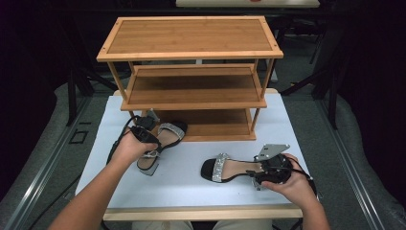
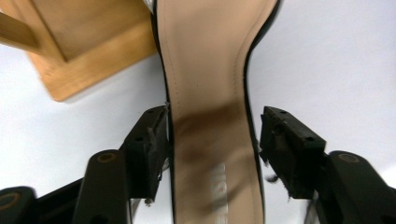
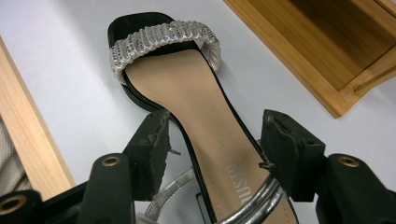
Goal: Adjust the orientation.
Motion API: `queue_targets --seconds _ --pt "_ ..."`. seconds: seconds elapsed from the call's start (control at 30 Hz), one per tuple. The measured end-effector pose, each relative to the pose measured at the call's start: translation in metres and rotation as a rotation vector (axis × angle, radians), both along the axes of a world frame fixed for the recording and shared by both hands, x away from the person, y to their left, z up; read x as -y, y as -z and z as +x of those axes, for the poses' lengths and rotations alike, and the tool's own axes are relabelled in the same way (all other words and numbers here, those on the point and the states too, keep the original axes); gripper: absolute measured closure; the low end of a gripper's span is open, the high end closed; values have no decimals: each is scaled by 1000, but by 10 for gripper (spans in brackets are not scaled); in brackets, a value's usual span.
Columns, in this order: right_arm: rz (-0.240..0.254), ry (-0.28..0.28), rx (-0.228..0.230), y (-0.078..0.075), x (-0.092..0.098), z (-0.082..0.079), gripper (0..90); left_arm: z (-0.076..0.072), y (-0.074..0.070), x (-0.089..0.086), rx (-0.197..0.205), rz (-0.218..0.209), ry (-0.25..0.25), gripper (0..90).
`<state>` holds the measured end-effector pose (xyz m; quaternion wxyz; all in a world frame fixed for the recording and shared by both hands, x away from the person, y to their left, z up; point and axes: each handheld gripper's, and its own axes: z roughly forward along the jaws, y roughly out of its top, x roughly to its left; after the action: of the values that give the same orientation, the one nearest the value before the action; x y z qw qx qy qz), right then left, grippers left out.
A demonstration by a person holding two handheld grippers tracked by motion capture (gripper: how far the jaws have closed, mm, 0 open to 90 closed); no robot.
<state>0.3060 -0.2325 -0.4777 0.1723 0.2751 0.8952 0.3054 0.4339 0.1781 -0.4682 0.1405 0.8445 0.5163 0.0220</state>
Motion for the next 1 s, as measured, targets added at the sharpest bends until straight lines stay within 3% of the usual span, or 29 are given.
queue_targets --seconds 0.1,0.23,0.37,0.5,0.6,0.7,0.8,0.87,1.0 --pt "-12 1 -3 -1 0 0 418 -12 -20 -8 20 -40 21 415" --pt "0 4 6 -2 1 -1 418 -35 -39 -21 45 -76 94 414" --pt "-6 8 4 -3 1 -2 418 -58 -44 -39 77 -86 145 414" --pt "-8 5 4 -3 1 -2 418 -75 -32 -59 109 -121 152 414" --pt "-1 7 11 -3 1 -1 418 -82 -14 -67 100 -139 162 422" --pt "-7 8 4 -3 1 -1 418 -86 7 -66 106 -135 189 427" --pt "-8 8 2 -3 1 -2 418 -86 25 -64 156 -127 229 426" --pt "-9 10 2 -2 0 -1 418 -84 33 -61 179 -116 246 444" --pt "-7 7 -3 -1 1 -1 418 -83 38 -55 178 -113 240 468"
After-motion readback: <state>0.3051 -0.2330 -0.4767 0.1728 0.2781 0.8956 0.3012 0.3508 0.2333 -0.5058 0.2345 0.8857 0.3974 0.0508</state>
